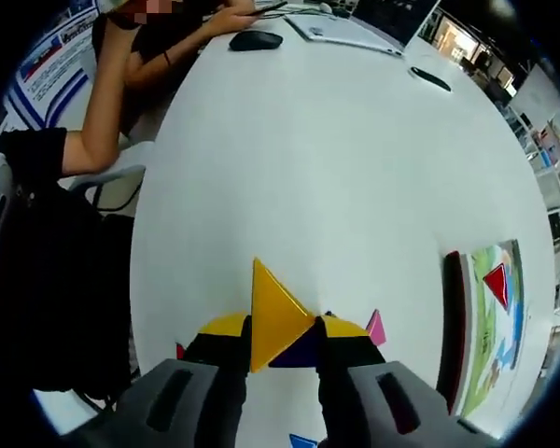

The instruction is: Pick up the tangram pieces one by one and place each piece onto its matching region on the pattern sheet, fitting the shapes together until the outline on the sheet is completely filled by the tangram pieces

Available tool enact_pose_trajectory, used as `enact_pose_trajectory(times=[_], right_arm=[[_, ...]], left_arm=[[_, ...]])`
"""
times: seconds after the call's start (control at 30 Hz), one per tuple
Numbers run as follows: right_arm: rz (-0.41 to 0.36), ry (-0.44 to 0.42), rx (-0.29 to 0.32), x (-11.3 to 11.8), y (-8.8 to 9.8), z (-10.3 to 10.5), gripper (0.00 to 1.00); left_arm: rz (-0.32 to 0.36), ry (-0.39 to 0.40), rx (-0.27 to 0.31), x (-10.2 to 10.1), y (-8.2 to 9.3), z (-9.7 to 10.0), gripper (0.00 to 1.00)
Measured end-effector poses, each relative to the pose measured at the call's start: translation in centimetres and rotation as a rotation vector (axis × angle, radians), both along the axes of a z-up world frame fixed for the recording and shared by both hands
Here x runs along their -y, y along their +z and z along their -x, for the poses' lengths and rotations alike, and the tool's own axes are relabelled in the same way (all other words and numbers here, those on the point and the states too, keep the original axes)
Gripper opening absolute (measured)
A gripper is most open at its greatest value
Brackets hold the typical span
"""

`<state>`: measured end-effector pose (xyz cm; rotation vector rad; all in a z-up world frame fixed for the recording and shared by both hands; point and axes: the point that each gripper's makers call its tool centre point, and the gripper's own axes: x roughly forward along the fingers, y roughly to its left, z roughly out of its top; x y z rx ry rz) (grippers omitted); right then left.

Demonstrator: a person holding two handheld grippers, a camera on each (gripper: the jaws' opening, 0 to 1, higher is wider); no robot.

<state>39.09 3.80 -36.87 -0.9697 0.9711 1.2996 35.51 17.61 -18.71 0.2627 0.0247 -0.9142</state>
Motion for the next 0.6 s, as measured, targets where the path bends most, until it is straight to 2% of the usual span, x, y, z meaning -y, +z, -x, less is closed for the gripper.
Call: enact_pose_trajectory(times=[0.17, 0.23, 0.6], right_arm=[[0.028, 0.003, 0.015, 0.02, -0.08, -0.03, 0.29], [0.050, -0.033, 0.009, 0.17, -0.09, -0.23, 0.30], [0.058, -0.033, 0.003, 0.21, -0.06, -0.37, 0.28]], left_arm=[[-0.007, 0.010, 0.008, -0.04, 0.14, -0.07, 0.36], [-0.012, 0.011, 0.010, 0.00, 0.13, -0.09, 0.36], [-0.025, -0.003, 0.010, 0.33, -0.16, -0.04, 0.36]])
